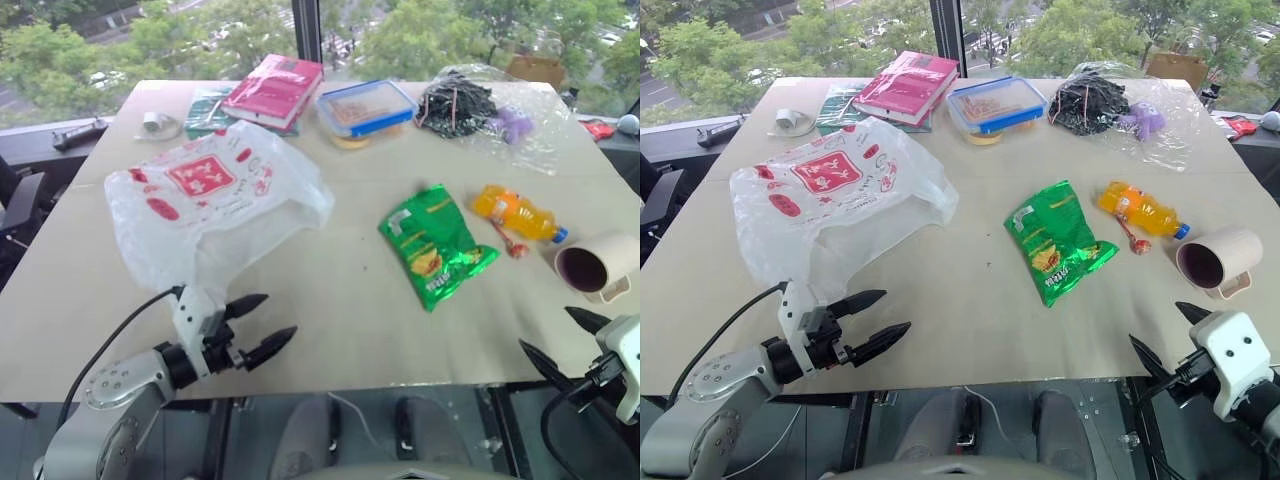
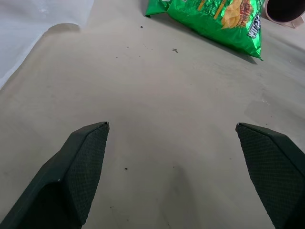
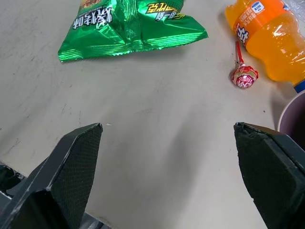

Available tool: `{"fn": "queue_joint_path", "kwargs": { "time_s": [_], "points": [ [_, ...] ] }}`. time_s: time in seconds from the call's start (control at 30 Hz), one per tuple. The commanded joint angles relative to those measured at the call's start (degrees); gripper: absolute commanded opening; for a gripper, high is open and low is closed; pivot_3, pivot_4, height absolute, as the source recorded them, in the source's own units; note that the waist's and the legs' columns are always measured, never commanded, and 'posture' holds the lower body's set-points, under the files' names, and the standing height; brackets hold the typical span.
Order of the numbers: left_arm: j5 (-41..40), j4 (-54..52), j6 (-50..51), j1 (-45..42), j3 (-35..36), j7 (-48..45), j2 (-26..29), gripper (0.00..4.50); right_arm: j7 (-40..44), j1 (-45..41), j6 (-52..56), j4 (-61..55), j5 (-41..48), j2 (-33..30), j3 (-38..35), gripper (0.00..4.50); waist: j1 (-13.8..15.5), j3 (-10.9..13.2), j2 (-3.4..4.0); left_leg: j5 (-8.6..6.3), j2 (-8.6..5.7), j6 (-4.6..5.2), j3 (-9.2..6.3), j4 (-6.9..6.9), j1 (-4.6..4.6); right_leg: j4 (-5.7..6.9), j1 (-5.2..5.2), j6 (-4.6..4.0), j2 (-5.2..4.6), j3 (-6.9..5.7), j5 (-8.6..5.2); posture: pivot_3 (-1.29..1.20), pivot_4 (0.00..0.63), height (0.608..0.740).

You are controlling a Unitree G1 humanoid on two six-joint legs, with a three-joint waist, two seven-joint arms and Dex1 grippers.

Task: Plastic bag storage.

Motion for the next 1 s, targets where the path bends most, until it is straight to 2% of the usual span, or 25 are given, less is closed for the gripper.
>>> {"fn": "queue_joint_path", "kwargs": {
  "time_s": [0.03,0.27,0.43,0.57,0.67,0.83,1.0],
  "points": [
    [-1.06,-3.28,-1.47,0.71,0.52,-0.22,-0.06,4.48,0.47,-0.37,-1.71,0.38,0.22,-0.66,-0.28,4.5,0.0,0.0,0.0,0.0,0.0,0.0,0.0,0.0,0.0,0.0,0.0,0.0,0.0,0.0,0.0,0.0,0.15,0.74],
    [-5.91,-7.3,1.89,0.01,3.04,2.26,0.05,4.48,-0.33,-4.39,-0.25,-1.26,1.97,-1.68,3.28,4.5,-0.04,0.06,0.1,-0.01,0.0,0.0,0.0,-0.05,-0.01,-0.04,-0.02,0.0,-0.08,-0.03,0.0,0.0,0.15,0.74],
    [-14.42,-8.72,8.56,-1.99,7.08,11.45,-2.7,4.48,-0.45,-6.44,0.72,-2.49,2.93,-2.64,5.54,4.5,0.03,0.06,0.1,0.0,-0.01,0.01,-0.01,-0.05,-0.02,-0.04,-0.02,0.0,-0.06,-0.09,0.0,0.0,0.15,0.74],
    [-17.2,-10.36,6.39,1.13,11.29,11.1,-3.98,4.48,0.84,-6.94,0.03,-2.6,3.7,-3.6,6.98,4.5,-0.03,0.07,0.07,0.0,-0.03,0.02,0.0,-0.05,-0.02,-0.04,-0.02,-0.2,0.02,-0.18,0.13,0.0,0.15,0.74],
    [-20.71,-14.95,6.19,11.73,15.27,7.79,-4.59,4.48,2.76,-7.34,-1.77,-2.01,4.54,-4.11,7.93,4.5,-0.41,0.08,-0.01,0.0,-0.03,0.02,0.05,-0.05,0.0,-0.06,-0.02,-0.2,0.03,-0.27,0.12,0.0,0.15,0.74],
    [-19.62,-19.93,1.64,21.01,21.69,10.24,-8.11,4.48,5.22,-10.0,-1.83,-2.85,9.42,-5.11,9.06,4.5,0.13,0.12,-0.11,-0.05,0.0,0.04,0.04,-0.07,-0.01,-0.15,0.0,0.01,-0.06,-0.14,-0.01,0.0,0.15,0.74],
    [-14.63,-16.72,-0.53,18.81,24.86,17.06,-8.8,4.48,7.39,-14.65,-1.56,-5.71,15.22,-7.58,10.9,4.5,0.09,0.14,-0.04,-0.05,-0.02,0.04,0.04,-0.07,-0.01,-0.15,0.02,0.02,-0.2,-0.26,-0.02,0.0,0.15,0.74]
  ]
}}
